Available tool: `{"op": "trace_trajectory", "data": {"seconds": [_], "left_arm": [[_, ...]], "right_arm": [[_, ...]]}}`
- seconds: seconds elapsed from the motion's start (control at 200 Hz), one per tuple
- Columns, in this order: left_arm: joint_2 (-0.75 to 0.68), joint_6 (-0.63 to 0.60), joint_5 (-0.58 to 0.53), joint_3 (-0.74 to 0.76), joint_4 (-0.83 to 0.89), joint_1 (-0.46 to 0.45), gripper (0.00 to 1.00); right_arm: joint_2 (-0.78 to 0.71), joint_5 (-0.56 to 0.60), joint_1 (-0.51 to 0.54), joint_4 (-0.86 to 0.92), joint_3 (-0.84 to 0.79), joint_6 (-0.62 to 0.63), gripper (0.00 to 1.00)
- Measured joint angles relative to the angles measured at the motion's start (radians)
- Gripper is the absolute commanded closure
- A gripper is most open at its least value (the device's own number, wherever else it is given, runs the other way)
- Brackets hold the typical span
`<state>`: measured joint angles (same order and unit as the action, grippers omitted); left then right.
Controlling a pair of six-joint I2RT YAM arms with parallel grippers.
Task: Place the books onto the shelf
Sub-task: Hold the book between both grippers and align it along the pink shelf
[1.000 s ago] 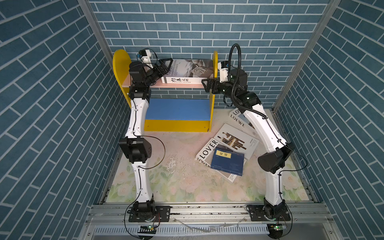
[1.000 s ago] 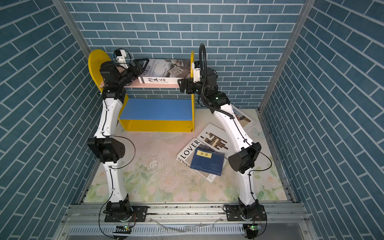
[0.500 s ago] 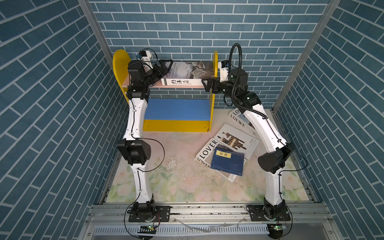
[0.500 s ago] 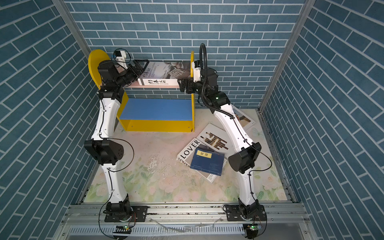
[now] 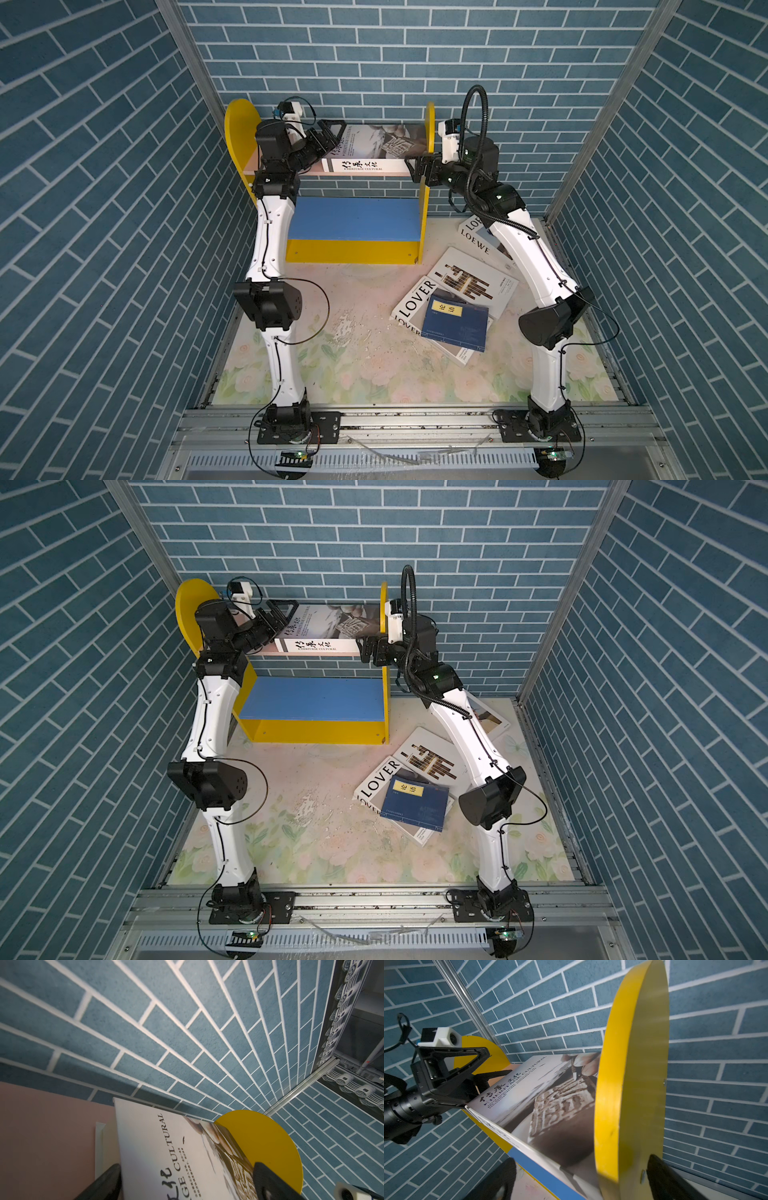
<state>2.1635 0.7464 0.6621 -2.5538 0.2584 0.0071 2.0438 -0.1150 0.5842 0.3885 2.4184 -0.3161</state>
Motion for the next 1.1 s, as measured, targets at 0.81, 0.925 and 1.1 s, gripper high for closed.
{"op": "trace_trajectory", "data": {"seconds": [0.81, 0.925, 1.1], "left_arm": [[-0.008, -0.173, -0.127, -0.058, 0.177, -0.016, 0.00], [-0.011, -0.191, -0.146, -0.060, 0.188, -0.011, 0.00], [-0.046, -0.237, -0.141, -0.034, 0.231, -0.002, 0.00]], "right_arm": [[-0.018, 0.014, 0.000, 0.000, -0.034, -0.001, 0.02], [-0.018, 0.014, 0.000, 0.000, -0.034, -0.001, 0.02], [-0.018, 0.014, 0.000, 0.000, -0.034, -0.001, 0.02]]}}
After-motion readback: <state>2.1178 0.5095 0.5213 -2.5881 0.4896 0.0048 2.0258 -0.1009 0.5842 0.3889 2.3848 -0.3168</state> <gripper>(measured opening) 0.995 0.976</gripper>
